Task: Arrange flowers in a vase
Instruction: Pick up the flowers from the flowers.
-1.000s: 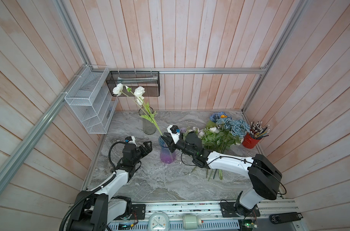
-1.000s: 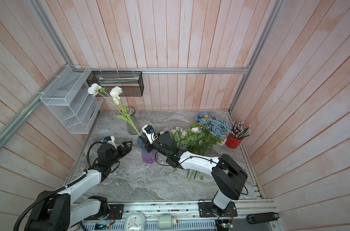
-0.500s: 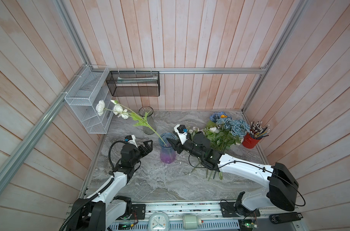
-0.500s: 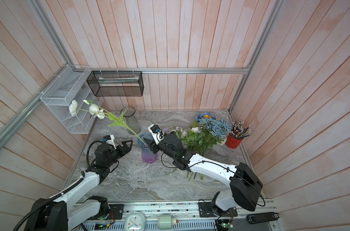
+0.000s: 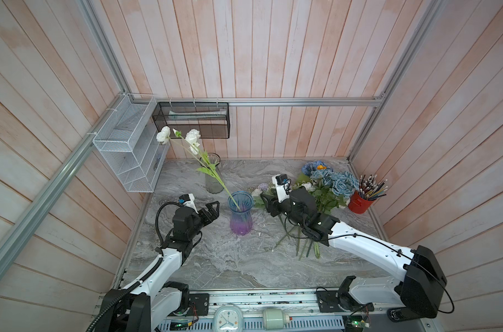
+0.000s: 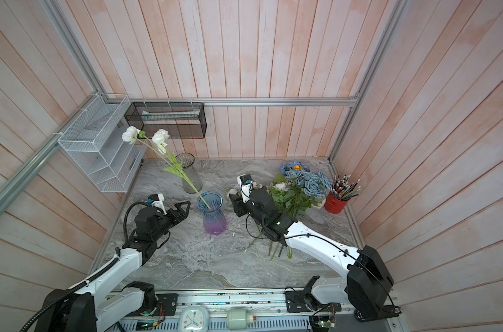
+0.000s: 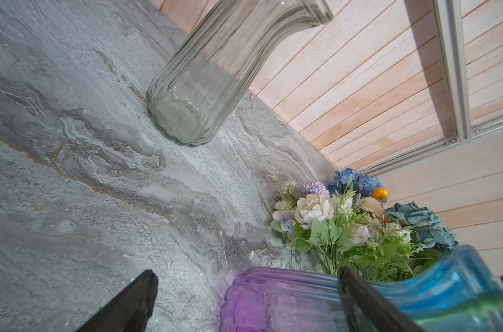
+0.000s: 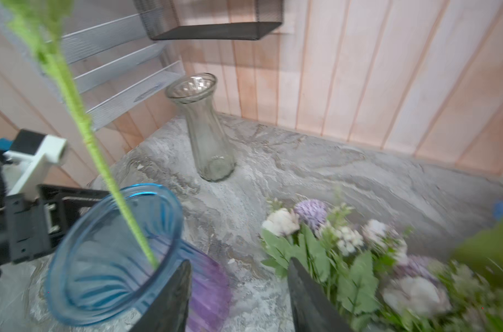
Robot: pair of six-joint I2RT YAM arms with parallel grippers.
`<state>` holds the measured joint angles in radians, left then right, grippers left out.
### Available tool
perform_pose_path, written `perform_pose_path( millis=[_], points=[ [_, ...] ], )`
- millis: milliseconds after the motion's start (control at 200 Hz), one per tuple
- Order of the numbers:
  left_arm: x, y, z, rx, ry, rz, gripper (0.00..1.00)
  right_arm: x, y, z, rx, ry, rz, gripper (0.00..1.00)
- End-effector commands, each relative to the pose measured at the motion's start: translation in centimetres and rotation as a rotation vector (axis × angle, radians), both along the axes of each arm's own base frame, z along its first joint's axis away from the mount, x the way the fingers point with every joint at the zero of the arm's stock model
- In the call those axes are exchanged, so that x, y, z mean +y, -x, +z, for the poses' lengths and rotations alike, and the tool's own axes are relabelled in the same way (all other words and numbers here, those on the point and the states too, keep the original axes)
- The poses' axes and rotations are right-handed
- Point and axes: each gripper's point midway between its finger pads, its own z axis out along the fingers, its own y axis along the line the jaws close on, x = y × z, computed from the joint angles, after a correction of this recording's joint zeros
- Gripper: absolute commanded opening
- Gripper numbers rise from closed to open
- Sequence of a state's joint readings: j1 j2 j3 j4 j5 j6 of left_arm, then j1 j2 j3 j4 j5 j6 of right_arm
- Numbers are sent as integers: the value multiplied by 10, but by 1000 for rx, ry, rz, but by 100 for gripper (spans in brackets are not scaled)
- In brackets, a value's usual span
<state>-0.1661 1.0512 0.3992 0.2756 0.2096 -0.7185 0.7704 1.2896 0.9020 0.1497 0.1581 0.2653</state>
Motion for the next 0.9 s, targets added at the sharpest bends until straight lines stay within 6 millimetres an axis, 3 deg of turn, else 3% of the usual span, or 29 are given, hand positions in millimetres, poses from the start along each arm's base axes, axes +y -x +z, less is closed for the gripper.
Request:
perform_pose_path(
  millis=[0, 125, 250, 475, 620, 895],
  points=[
    [-1, 0, 9, -28, -7, -15, 99, -55, -13, -28, 145, -38, -207, 53],
    [-2, 2, 11, -36, -4, -23, 99, -119, -22, -49, 252, -93, -395, 53],
    [-3, 6, 12, -53, -7, -30, 99, -171, -8, -67, 333, -104, -539, 52],
    [2, 6, 9, -60, -24, -9, 99, -217, 24, -80, 357, -93, -656, 51],
    [3, 3, 9, -61, -18, 3, 99, -232, 23, -98, 410, -171, -652, 46],
    [5, 6, 5, -45, -11, 15, 99, -230, 10, -123, 486, -213, -561, 41]
  ],
)
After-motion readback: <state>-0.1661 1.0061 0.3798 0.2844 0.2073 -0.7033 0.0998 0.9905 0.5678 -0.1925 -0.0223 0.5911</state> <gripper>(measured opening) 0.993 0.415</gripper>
